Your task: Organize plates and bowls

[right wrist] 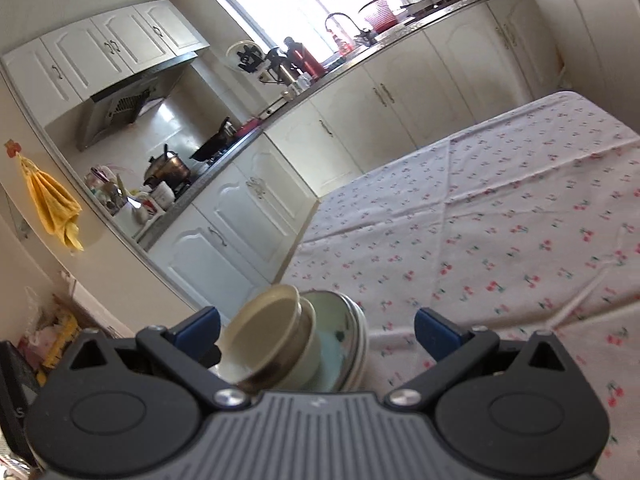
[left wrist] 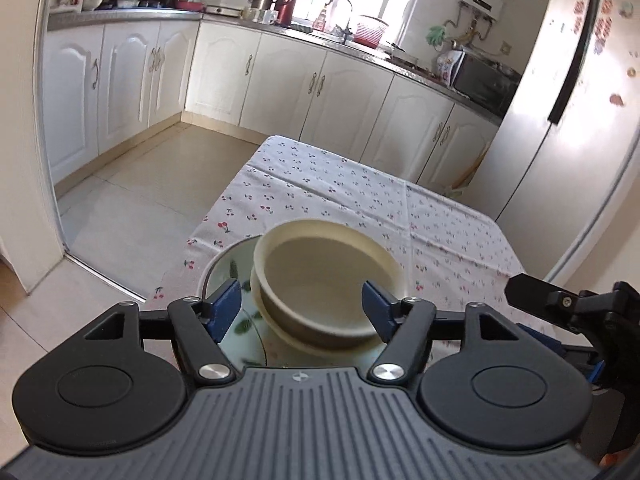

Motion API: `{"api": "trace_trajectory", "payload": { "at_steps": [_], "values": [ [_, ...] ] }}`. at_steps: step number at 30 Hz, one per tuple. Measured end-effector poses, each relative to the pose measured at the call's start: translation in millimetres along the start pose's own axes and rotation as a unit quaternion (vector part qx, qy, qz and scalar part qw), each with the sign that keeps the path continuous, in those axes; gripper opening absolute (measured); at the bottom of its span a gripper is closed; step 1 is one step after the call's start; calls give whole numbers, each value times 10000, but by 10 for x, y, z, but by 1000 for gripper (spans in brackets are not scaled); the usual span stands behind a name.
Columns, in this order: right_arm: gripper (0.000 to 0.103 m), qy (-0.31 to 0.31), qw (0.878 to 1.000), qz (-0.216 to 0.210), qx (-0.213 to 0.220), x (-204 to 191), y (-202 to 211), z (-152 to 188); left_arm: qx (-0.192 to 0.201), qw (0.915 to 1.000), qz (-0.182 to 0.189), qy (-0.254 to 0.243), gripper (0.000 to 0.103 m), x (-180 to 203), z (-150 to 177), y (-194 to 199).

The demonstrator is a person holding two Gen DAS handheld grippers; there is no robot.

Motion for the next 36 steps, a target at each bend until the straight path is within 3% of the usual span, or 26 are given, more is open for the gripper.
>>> {"api": "trace_trajectory", "payload": {
  "at_steps": [10, 36],
  "values": [
    [103, 139, 9990, 433, 3, 31, 255, 259, -90, 9977, -347, -569, 97, 80, 230, 116],
    [102, 510, 9929, 1072, -55, -62, 466, 648, -244, 9939, -638, -863, 102, 132, 424, 211]
  ]
}}
Point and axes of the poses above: each gripper's, at about its wrist camera, not at the fingertips, and y roughly against the way its jaws point, x to its right, z to its underside, the point moved 2 cm from there along -y, roughly the way its jaws point, and after that the axes turned 2 degrees about x, right-handed, at the moved point
